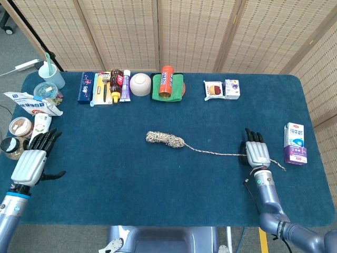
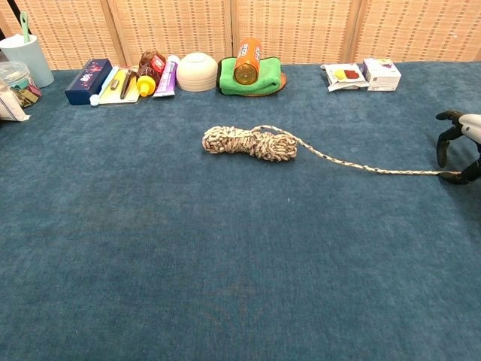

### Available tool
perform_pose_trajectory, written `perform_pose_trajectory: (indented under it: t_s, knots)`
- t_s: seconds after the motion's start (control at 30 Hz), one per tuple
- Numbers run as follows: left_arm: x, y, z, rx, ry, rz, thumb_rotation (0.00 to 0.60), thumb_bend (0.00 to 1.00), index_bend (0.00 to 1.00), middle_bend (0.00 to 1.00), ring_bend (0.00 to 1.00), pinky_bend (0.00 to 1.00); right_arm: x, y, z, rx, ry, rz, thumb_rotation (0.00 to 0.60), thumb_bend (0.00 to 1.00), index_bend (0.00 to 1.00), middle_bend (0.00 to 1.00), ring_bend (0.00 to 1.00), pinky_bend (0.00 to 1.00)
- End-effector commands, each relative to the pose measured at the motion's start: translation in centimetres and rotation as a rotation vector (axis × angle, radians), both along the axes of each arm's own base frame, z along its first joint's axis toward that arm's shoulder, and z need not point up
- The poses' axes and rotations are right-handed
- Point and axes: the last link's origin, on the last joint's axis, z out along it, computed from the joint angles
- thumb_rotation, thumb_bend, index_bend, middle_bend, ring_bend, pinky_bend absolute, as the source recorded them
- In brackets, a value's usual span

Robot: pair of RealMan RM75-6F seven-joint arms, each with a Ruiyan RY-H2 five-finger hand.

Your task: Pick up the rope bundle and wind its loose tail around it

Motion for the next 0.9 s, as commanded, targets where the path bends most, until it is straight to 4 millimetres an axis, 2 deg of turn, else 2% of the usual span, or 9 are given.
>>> perform_pose_trajectory:
  t_s: [0.03,0.9]
  knots:
    - [0.0,0.0,-0.02,-0.001,0.0,0.0,0.6,0.05,0.0,0.0,0.0,0.0,-0.02,-0.02,-0.07,0.002,0.002,-0.001,0.6,0.39,0.54,0.0,0.0,0.0]
    - [0.05,-0.07,-0.21,-0.01,0.002,-0.001,0.6,0.05,0.0,0.0,0.0,0.0,-0.51,0.05,-0.43,0.016,0.017,-0.014,0.6,0.42,0.56,0.0,0.0,0.0]
